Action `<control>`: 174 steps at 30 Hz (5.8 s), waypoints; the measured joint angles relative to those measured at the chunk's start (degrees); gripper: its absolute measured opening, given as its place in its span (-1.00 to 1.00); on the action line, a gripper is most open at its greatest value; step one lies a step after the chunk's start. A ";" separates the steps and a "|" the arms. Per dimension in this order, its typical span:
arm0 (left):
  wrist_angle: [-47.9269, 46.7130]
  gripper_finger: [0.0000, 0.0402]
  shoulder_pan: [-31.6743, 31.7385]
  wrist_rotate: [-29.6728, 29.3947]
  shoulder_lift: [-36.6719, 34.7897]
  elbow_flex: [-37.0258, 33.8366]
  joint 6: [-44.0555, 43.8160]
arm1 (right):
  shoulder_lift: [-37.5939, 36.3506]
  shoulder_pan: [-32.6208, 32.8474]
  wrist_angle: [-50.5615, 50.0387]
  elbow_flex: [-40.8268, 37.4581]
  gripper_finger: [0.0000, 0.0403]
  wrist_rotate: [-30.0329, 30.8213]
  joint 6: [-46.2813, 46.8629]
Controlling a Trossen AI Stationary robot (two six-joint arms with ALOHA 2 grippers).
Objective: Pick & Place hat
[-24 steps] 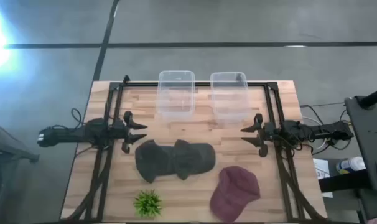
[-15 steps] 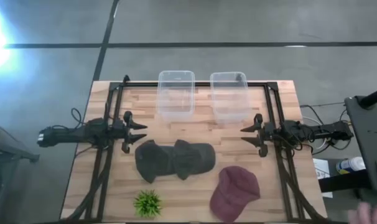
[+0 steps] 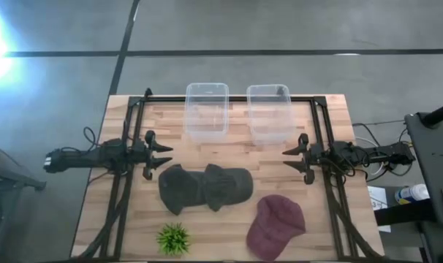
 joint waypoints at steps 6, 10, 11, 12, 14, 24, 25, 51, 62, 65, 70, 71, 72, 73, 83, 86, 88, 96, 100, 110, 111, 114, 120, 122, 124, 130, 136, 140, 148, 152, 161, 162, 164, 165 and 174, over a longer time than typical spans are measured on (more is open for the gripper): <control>-0.02 -0.16 0.01 0.00 0.00 0.00 0.00 | 0.00 -0.01 -0.01 0.00 -0.17 -0.01 0.00; 0.00 -0.16 0.01 0.00 0.00 0.00 -0.01 | -0.01 -0.02 -0.01 0.00 -0.17 0.00 0.00; 0.00 -0.16 0.00 0.00 -0.02 -0.02 0.00 | -0.01 -0.02 -0.01 0.00 -0.17 0.00 0.00; -0.01 -0.16 0.00 0.00 -0.01 -0.01 0.00 | 0.00 -0.01 -0.01 0.00 -0.17 -0.01 0.00; -0.01 -0.16 0.00 0.00 0.01 -0.02 0.00 | -0.02 0.01 0.04 0.00 -0.17 0.07 0.10; 0.00 -0.16 0.01 0.00 -0.02 0.00 0.00 | -0.02 0.01 0.84 -0.02 -0.17 0.80 55.19; 0.00 -0.16 -0.01 0.00 0.01 0.00 0.00 | -0.08 -0.01 0.96 0.00 -0.17 3.06 58.52; -0.07 -0.16 -0.01 0.13 0.01 0.00 -0.01 | 18.23 7.53 17.48 17.62 -0.17 8.94 61.66; -0.11 -0.16 0.01 0.09 -0.02 0.00 0.00 | 57.92 21.89 -36.64 52.52 -0.17 0.40 65.78; -0.13 -0.16 0.01 0.09 -0.01 0.00 0.00 | 67.93 26.30 -38.91 59.80 -0.17 0.70 67.00; -0.11 -0.16 0.01 -0.07 -0.02 0.00 0.00 | 83.68 31.37 -45.33 73.88 -0.17 3.62 67.76; -0.11 -0.16 0.00 -0.07 0.00 0.00 0.00 | 86.62 31.87 -47.67 76.97 -0.17 3.67 68.08; -0.11 -0.16 0.00 -0.07 -0.01 0.00 0.00 | 89.59 32.19 -50.29 80.02 -0.17 3.73 68.19; -0.11 -0.16 0.01 -0.07 0.00 0.00 0.00 | 92.62 32.41 -53.04 83.14 -0.17 3.80 68.18; -0.10 -0.16 0.00 -0.04 -0.02 0.00 0.00 | 118.29 33.26 -76.28 113.64 -0.17 -1.07 70.17; -0.09 -0.16 0.00 -0.04 0.00 0.00 0.00 | 124.18 33.61 -81.10 122.14 -0.17 -3.45 70.51; -0.09 -0.16 0.01 -0.04 -0.01 0.00 0.00 | 127.70 33.79 -82.44 127.21 -0.17 -5.65 70.61; -0.02 -0.16 -0.01 -0.04 0.04 0.00 -0.01 | 132.93 34.79 -78.12 132.01 -0.17 -12.88 82.51; -0.04 -0.16 -0.01 -0.03 0.25 0.00 -0.01 | 132.91 35.19 -76.47 129.95 -0.17 -15.11 87.76; -0.04 -0.16 -0.01 -0.02 0.63 0.00 0.00 | 132.36 34.42 -77.20 116.21 -0.17 -17.37 90.62; -0.04 -0.16 0.01 0.00 0.64 0.00 0.00 | 131.84 34.34 -78.03 114.58 -0.17 -17.55 91.21; -0.04 -0.16 0.01 -0.02 0.64 0.00 -0.01 | 130.51 34.34 -83.41 110.33 -0.17 -17.18 95.22; -0.04 -0.16 0.01 0.00 0.66 0.00 0.00 | 124.11 34.49 -90.48 104.85 -0.17 -12.97 103.71; -0.03 -0.16 0.01 0.05 0.66 0.00 -0.01 | 120.91 34.84 -89.36 104.50 -0.17 -10.36 105.60; -0.02 -0.16 0.01 0.09 0.66 0.00 -0.01 | 118.26 35.57 -88.35 105.02 -0.17 -6.68 109.88; -0.04 -0.16 0.01 0.07 0.66 0.00 0.00 | 113.31 35.81 -76.34 104.94 -0.17 -3.26 113.45; -0.04 -0.16 -0.01 0.02 0.66 0.00 0.00 | 116.98 33.02 -70.67 103.80 -0.17 -11.94 106.12; -0.04 -0.16 -0.01 -0.02 0.66 0.00 0.00 | 117.43 32.29 -70.08 103.78 -0.17 -15.79 109.20; -0.03 -0.16 -0.01 -0.04 0.66 0.00 0.00 | 119.82 32.66 -76.78 104.15 -0.17 -17.79 106.95; -0.03 -0.16 -0.01 -0.04 0.66 0.00 0.00 | 118.78 32.55 -61.40 103.91 -0.17 -15.99 108.27; -0.02 -0.16 -0.01 -0.02 0.66 0.00 0.00 | 118.00 30.18 -29.85 101.01 -0.17 -3.74 96.19; -0.02 -0.16 0.01 -0.02 0.66 0.00 0.00 | 117.85 29.59 -31.64 100.89 -0.17 -2.27 96.23; -0.02 -0.16 -0.01 -0.02 0.66 0.00 0.00 | 117.08 28.43 -37.43 100.85 -0.17 0.44 97.94; -0.02 -0.16 -0.01 -0.02 0.66 0.00 0.00 | 116.60 27.92 -41.05 100.83 -0.17 1.21 99.92; 0.00 -0.16 0.01 0.09 0.78 0.00 0.00 | 110.01 26.72 -71.56 97.18 -0.17 12.37 116.34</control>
